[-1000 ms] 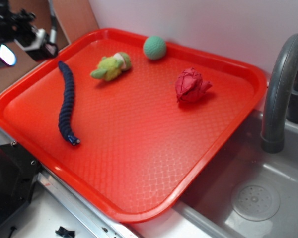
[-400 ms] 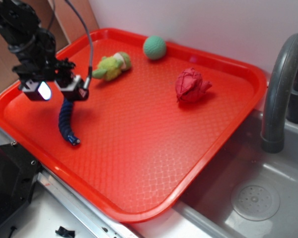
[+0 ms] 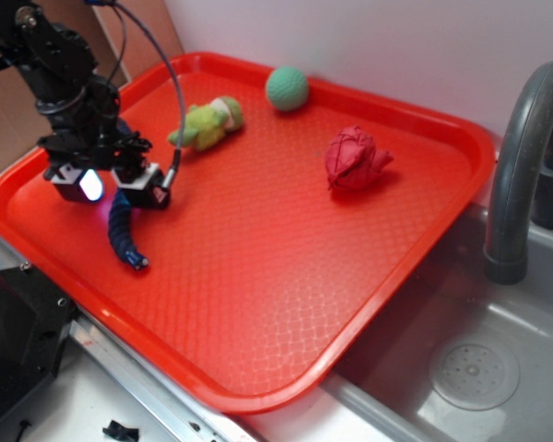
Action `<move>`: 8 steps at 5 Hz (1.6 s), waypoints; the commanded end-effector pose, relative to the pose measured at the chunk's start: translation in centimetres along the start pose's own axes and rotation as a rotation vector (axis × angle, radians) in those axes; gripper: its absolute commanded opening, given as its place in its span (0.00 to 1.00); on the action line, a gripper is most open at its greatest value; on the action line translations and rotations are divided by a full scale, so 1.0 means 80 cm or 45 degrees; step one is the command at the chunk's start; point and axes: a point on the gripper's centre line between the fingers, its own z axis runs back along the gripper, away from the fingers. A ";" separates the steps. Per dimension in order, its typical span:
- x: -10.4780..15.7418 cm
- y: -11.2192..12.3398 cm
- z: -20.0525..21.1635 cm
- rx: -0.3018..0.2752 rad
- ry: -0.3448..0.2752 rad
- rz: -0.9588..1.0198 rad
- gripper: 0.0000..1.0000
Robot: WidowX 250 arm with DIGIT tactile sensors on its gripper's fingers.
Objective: Grab the blue rope.
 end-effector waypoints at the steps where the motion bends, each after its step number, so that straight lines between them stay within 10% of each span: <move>1: 0.000 0.000 0.000 0.023 -0.009 -0.013 0.00; 4: 0.007 0.002 0.009 0.005 -0.020 -0.053 0.00; 8: -0.041 -0.053 0.241 -0.187 -0.025 -0.546 0.00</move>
